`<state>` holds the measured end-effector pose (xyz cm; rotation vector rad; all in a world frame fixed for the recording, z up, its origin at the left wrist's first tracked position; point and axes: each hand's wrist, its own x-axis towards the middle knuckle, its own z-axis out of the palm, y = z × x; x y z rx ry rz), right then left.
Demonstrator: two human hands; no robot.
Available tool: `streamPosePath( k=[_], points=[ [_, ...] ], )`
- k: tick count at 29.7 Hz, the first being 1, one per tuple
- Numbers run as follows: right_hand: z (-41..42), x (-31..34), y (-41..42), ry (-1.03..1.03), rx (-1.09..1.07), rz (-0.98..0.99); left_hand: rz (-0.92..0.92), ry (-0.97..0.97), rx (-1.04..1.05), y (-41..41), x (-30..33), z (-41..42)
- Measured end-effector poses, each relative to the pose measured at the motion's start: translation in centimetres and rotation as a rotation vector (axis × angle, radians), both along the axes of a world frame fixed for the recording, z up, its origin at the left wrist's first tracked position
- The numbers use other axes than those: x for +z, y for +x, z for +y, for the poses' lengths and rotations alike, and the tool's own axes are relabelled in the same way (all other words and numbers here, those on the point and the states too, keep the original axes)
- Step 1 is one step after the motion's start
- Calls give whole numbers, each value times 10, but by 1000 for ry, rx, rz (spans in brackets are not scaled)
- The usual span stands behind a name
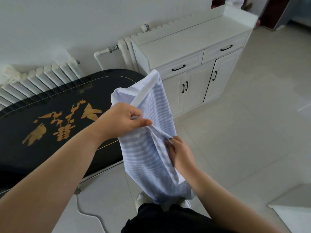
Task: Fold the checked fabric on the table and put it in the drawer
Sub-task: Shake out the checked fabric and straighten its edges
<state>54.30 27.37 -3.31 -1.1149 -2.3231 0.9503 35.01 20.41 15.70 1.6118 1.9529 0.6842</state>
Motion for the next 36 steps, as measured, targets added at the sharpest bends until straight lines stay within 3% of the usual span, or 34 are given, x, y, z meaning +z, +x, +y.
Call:
streamPosePath(
  k=[2,6,11,15,17,19,21,23,26,29,33,36],
  points=[
    [11,-5,5,-1,-34,24,14,49,47,-11,2,-3],
    [14,-21,8,23,140,-64,-12,189,172,-26,10,-8],
    [15,-39,3,21,180,-145,-43,290,153,-40,25,-3],
    [33,-17,13,-221,-146,69,106,123,150,-71,25,-12],
    [44,5,18,-126,-207,165,200,-109,209,-88,20,-22],
    [50,38,16,17,-153,221,429,-362,248,-98,17,-27],
    [47,73,5,166,-55,226,580,-254,218,-92,18,-22],
    [37,105,-9,286,57,226,442,-29,58,-60,24,-3],
    [25,135,-24,381,164,240,266,-216,-225,-8,17,29],
    [31,145,-18,387,182,174,112,-229,-226,-3,8,51],
    [50,122,-8,167,250,30,68,-138,-320,-11,6,59],
    [57,91,-3,73,237,-116,26,-35,-269,-22,19,60]
  ],
)
